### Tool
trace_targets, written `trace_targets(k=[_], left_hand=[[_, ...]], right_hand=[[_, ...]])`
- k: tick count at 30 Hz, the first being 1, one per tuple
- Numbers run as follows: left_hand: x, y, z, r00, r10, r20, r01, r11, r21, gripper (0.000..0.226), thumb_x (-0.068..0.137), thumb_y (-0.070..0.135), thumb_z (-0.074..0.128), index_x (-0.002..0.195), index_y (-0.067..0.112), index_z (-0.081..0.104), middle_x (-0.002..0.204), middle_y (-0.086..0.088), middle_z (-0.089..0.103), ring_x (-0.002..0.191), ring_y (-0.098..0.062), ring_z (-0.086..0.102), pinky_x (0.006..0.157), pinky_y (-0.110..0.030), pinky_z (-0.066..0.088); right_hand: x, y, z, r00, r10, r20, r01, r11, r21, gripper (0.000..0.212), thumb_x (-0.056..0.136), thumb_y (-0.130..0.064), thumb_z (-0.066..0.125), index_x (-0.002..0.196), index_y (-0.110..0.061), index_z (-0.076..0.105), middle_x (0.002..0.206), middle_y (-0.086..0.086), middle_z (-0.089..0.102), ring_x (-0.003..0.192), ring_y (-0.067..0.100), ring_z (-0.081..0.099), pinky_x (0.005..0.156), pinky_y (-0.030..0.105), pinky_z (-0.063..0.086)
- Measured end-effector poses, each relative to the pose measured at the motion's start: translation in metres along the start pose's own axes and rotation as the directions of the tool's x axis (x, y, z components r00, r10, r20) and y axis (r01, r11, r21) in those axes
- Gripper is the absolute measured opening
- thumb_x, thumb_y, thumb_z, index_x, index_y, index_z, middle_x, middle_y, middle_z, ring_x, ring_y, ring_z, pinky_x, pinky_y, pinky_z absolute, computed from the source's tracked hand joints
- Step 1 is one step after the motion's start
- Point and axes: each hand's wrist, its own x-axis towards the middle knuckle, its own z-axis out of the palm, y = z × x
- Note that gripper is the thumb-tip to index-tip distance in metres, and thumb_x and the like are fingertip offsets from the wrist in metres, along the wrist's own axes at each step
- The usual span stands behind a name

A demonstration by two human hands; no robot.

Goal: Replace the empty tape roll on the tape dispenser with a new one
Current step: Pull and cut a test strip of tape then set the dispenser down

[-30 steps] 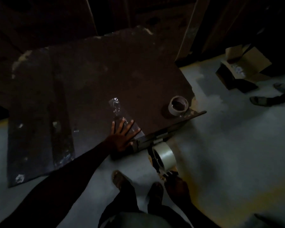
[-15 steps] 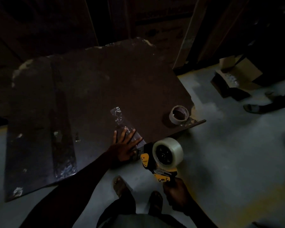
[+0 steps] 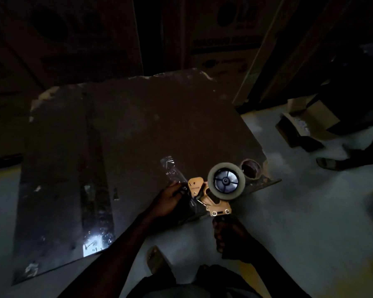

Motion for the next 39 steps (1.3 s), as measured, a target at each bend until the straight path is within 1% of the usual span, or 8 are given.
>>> trace_targets(k=[5, 10, 14, 19, 24, 28, 36, 39], left_hand=[[-0.001, 0.012, -0.021, 0.986, -0.093, -0.141, 0.064, 0.979, -0.196, 0.033, 0.095, 0.021, 0.054, 0.127, 0.020, 0.061, 0.128, 0.004, 0.063, 0.121, -0.009, 0.058, 0.103, -0.018, 0.042], [0.006, 0.025, -0.036, 0.954, -0.104, -0.281, 0.032, 0.968, -0.249, 0.042, 0.087, 0.030, 0.056, 0.127, 0.020, 0.062, 0.126, 0.003, 0.066, 0.118, -0.009, 0.060, 0.106, -0.032, 0.044], [0.015, 0.045, -0.037, 0.920, -0.068, -0.387, -0.048, 0.959, -0.281, 0.042, 0.090, 0.006, 0.061, 0.129, 0.021, 0.057, 0.122, 0.006, 0.065, 0.111, 0.002, 0.061, 0.093, -0.016, 0.047], [0.032, 0.075, -0.034, 0.856, -0.062, -0.513, -0.083, 0.963, -0.256, 0.058, 0.081, 0.011, 0.074, 0.134, 0.019, 0.054, 0.119, 0.009, 0.066, 0.104, 0.008, 0.062, 0.085, -0.008, 0.046], [0.049, 0.104, -0.052, 0.792, -0.009, -0.611, -0.124, 0.977, -0.176, 0.042, 0.076, 0.002, 0.076, 0.114, 0.019, 0.065, 0.107, -0.005, 0.071, 0.091, 0.001, 0.066, 0.088, -0.025, 0.052], [0.057, 0.115, -0.066, 0.804, 0.049, -0.593, -0.093, 0.995, -0.043, 0.016, 0.076, 0.009, 0.078, 0.082, 0.023, 0.073, 0.085, 0.004, 0.073, 0.080, -0.004, 0.067, 0.080, -0.030, 0.053], [0.059, 0.121, -0.097, 0.843, 0.309, -0.441, -0.178, 0.933, 0.313, 0.004, 0.086, 0.015, 0.068, 0.087, 0.018, 0.067, 0.123, 0.003, 0.058, 0.114, 0.005, 0.055, 0.094, -0.013, 0.042], [0.053, 0.125, -0.112, 0.868, 0.319, -0.382, -0.208, 0.930, 0.304, 0.004, 0.090, 0.022, 0.063, 0.086, 0.023, 0.063, 0.093, 0.014, 0.066, 0.092, -0.002, 0.062, 0.080, -0.023, 0.048]], right_hand=[[0.020, -0.031, 0.025, 0.999, 0.005, -0.033, -0.005, 1.000, -0.021, 0.004, 0.071, -0.010, 0.052, 0.071, -0.013, 0.051, 0.048, 0.000, 0.040, 0.033, 0.014, 0.035, 0.039, 0.021, 0.032], [0.045, -0.066, 0.037, 0.999, 0.025, 0.026, -0.022, 0.991, -0.134, 0.014, 0.069, -0.011, 0.050, 0.056, -0.016, 0.052, 0.049, -0.001, 0.038, 0.037, 0.014, 0.032, 0.043, 0.026, 0.032], [0.063, -0.099, 0.040, 0.992, 0.072, 0.100, -0.052, 0.981, -0.185, 0.008, 0.068, -0.012, 0.049, 0.062, -0.017, 0.047, 0.049, -0.003, 0.035, 0.037, 0.012, 0.031, 0.040, 0.025, 0.033], [0.062, -0.149, 0.039, 0.961, 0.135, 0.241, -0.089, 0.977, -0.192, 0.009, 0.066, -0.015, 0.051, 0.068, -0.018, 0.043, 0.048, -0.003, 0.031, 0.033, 0.011, 0.030, 0.038, 0.022, 0.034], [0.059, -0.193, 0.028, 0.937, 0.182, 0.299, -0.095, 0.954, -0.283, 0.012, 0.075, -0.010, 0.037, 0.076, -0.018, 0.046, 0.047, -0.005, 0.033, 0.031, 0.009, 0.030, 0.039, 0.018, 0.036], [0.061, -0.212, 0.024, 0.921, 0.186, 0.342, -0.083, 0.952, -0.295, 0.011, 0.073, -0.010, 0.039, 0.077, -0.017, 0.047, 0.046, -0.005, 0.033, 0.031, 0.008, 0.031, 0.039, 0.019, 0.035], [0.069, -0.222, 0.032, 0.853, 0.209, 0.478, -0.083, 0.959, -0.270, 0.044, 0.037, -0.013, 0.081, 0.072, -0.016, 0.055, 0.046, -0.005, 0.033, 0.033, 0.009, 0.030, 0.042, 0.019, 0.034], [0.070, -0.223, 0.037, 0.833, 0.240, 0.499, -0.100, 0.951, -0.292, 0.043, 0.040, -0.012, 0.080, 0.074, -0.015, 0.055, 0.046, -0.004, 0.035, 0.032, 0.009, 0.031, 0.040, 0.019, 0.037]])
